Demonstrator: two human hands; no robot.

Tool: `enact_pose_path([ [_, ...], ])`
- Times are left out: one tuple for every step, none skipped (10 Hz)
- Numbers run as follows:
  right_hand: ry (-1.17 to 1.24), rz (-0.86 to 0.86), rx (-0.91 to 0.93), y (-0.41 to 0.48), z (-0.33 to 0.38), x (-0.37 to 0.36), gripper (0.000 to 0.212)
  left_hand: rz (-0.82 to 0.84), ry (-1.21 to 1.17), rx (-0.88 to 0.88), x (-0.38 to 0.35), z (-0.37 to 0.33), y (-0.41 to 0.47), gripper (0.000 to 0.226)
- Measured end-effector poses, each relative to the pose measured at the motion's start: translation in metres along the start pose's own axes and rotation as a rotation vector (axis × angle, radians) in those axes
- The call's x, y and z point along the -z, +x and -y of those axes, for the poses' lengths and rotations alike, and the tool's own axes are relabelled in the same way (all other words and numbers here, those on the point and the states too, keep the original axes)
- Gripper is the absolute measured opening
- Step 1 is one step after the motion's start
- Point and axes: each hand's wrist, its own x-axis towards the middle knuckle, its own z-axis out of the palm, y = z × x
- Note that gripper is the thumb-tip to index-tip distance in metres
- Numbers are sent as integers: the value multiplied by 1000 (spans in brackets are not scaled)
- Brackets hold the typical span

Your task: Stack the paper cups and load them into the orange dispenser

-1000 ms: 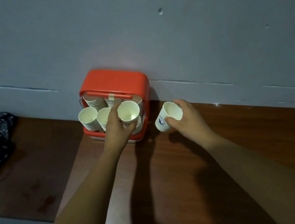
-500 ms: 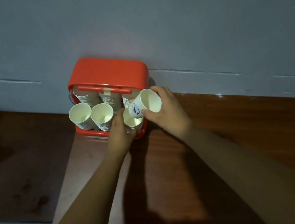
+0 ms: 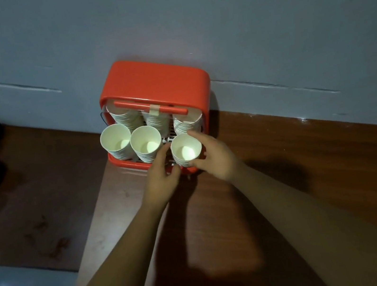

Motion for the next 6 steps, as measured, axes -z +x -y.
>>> enact_pose_path([
  [97,-23,-54,-1,-3,-1,75,34,-49,10,3,-3,-1,50],
  [179,-43,-59,-4,-6,-3,67,50,-36,-12,4,-5,2,48],
  [135,-88,-37,-10,-9,-7,65,51,-12,-15,3,0,6,49],
  [110,-136,-40,-11,-12,-15,64,42,37,-6,1,1,8,52],
  [96,-147,-66,-16,-5,-19,65,52,67,-9,0,-2,4,52],
  [56,-143,-101,-19,-3,-18,71,10,91,32,-1,-2,2,51],
])
